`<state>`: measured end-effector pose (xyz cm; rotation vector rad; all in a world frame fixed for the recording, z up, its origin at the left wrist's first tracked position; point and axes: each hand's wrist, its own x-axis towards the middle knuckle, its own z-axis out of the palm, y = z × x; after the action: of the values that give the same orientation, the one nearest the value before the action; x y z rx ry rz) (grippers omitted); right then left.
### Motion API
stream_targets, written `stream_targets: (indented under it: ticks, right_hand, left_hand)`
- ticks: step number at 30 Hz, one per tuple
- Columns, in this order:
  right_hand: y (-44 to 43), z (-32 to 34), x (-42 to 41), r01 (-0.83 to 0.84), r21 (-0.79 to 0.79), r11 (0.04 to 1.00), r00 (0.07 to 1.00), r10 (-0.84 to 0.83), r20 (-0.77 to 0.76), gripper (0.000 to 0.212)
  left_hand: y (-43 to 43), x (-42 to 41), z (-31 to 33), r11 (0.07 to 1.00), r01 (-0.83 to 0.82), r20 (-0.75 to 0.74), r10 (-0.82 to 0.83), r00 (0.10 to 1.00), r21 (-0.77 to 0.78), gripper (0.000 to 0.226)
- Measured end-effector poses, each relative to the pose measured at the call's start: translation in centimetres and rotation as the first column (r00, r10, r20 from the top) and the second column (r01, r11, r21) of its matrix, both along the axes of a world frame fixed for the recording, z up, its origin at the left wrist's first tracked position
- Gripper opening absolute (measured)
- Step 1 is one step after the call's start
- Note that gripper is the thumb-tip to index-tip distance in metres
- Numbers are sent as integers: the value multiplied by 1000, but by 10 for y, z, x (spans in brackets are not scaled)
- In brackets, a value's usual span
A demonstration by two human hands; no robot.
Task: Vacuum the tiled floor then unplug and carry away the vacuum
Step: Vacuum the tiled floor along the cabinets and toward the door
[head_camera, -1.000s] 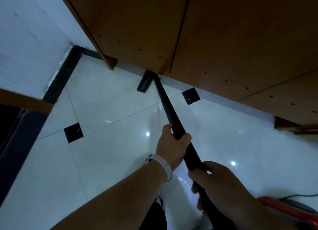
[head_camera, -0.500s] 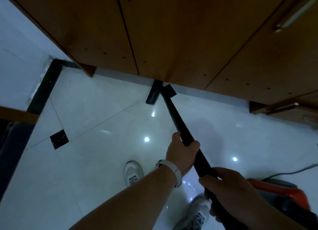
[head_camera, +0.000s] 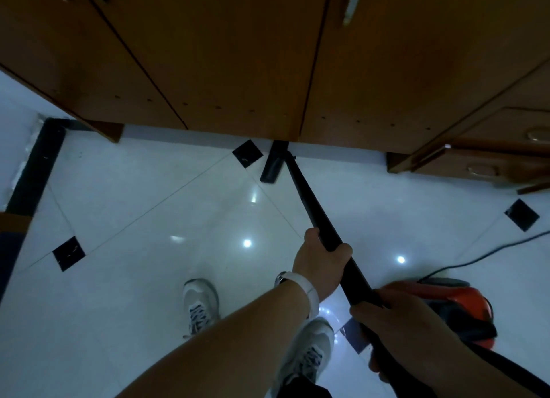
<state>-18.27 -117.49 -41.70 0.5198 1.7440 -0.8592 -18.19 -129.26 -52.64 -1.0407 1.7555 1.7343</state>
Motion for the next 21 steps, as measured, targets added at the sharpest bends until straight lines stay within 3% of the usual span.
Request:
stream_targets:
  ticks: [10, 15, 21]
  right_hand:
    - [58, 3, 10, 97, 23, 995, 995, -97, -8, 21]
    - [46, -1, 16, 93, -4, 996, 996, -93, -10, 17]
    - [4, -6, 25, -26, -31, 999, 999, 25, -23, 17]
  left_hand:
    - [62, -1, -1, 997, 73, 20, -72, 997, -6, 57]
    - [47, 8, -7, 1000, 23, 21, -23, 1000, -9, 59]
    - [-1, 28, -10, 998, -54, 25, 54, 998, -29, 59]
